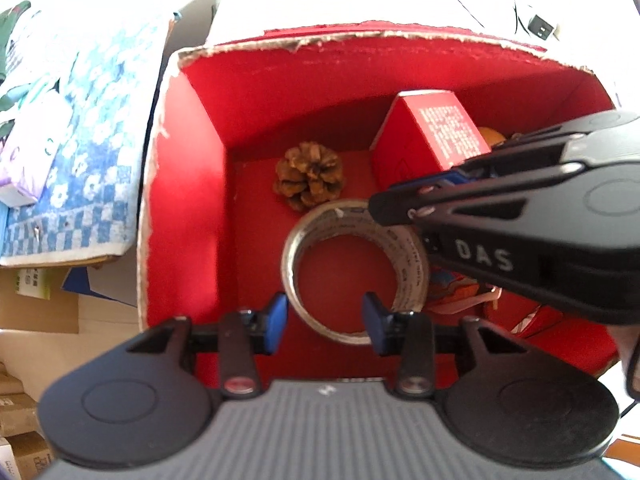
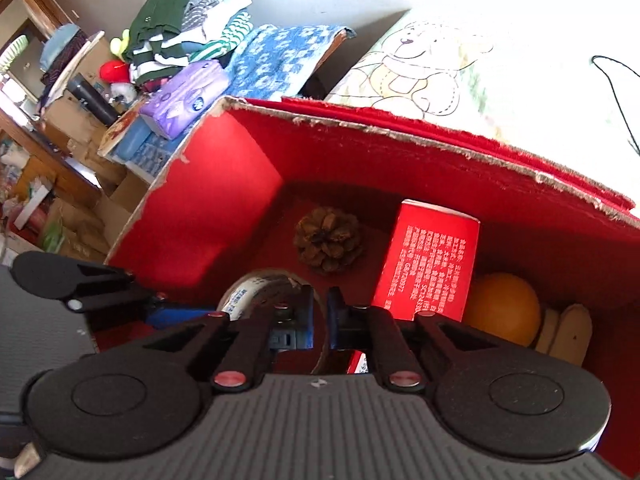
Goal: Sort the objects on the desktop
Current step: 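Lower the tape roll into the box beside the pine cone, then open both grippers and release the tape roll on the box floor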
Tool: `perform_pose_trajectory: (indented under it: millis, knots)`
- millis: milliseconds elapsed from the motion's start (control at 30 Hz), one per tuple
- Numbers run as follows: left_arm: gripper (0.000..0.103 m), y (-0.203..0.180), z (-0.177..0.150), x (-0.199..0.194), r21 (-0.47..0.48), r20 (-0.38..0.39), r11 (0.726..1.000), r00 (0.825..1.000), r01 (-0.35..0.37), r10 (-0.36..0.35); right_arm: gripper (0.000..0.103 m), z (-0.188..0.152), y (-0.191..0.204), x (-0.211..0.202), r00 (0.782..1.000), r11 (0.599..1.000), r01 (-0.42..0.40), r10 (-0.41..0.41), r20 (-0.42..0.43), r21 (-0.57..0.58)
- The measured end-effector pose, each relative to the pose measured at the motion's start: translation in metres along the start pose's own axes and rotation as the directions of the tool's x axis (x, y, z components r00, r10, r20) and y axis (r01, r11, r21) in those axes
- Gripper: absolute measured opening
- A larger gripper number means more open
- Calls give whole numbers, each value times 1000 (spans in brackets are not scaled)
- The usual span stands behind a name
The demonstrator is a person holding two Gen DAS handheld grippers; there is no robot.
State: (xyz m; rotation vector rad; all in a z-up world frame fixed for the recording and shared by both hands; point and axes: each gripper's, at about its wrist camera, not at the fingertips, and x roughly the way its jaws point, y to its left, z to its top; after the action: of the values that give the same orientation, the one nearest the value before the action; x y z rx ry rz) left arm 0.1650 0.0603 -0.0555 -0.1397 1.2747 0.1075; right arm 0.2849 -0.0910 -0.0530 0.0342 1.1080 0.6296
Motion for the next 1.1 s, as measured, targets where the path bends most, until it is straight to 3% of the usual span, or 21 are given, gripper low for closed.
perform_pose_trajectory:
  millis: [133,333,533,933,1100]
  knots:
    - [41,1,0,-1,-2,-5,1000,1000,-3,3,8,1,4,2,1000,1000,11,-11,0,-12]
    - [40,6,-5,-17,-2,37,1000,999,14,-14,8,-1,-1,6,999,999,-40,40,10,16]
    - [40,4,2,-11,1,50,997,996,79,-79,9,2,5,7,1000,1000,10,-10,6,-12]
    - [41,11,1,14,-34,2,998,999,45,-45,7,-1,3,14,993,993,-118,117,-29,-13]
    - [43,9,2,20,-41,-11,999,1000,29,-29,7,-3,4,9,992,992,-125,125,-2,-7]
